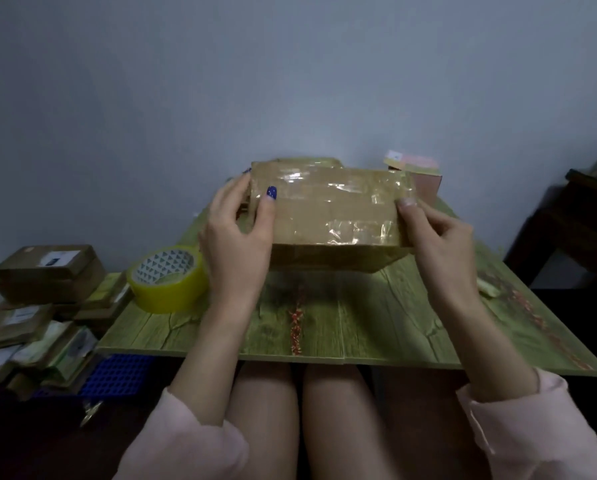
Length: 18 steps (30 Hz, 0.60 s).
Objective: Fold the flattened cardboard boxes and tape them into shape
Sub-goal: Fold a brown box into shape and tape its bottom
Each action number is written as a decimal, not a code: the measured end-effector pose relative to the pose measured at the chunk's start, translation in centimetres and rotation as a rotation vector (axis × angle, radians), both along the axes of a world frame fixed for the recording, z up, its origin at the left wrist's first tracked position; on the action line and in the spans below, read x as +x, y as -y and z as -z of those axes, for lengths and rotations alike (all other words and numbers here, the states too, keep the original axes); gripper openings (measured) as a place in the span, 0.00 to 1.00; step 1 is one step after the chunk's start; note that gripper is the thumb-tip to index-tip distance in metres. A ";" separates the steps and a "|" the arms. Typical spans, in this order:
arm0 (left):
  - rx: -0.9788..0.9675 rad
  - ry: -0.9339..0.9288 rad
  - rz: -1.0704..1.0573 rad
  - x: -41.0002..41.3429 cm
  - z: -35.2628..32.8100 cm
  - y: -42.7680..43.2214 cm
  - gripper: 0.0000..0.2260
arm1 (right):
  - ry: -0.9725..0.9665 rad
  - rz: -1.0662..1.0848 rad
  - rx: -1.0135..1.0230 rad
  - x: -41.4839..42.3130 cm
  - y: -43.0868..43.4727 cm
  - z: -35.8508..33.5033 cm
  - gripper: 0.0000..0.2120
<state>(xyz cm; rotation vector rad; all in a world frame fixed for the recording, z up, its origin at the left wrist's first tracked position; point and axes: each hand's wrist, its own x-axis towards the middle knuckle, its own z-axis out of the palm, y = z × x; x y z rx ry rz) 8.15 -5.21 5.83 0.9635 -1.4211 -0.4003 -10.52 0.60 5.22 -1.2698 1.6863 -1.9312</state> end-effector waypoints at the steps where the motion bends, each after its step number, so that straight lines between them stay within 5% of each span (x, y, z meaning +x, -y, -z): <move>1: 0.062 -0.032 0.020 -0.3 0.3 0.2 0.16 | 0.001 0.013 0.030 0.1 0.1 0.2 0.10; 5: 0.208 -0.094 0.098 -1.0 1.4 0.7 0.14 | 0.043 0.015 0.107 -0.3 0.8 0.4 0.04; 18: 0.338 -0.026 0.114 -1.4 0.6 4.0 0.23 | 0.227 -0.126 0.118 -1.6 3.6 0.0 0.26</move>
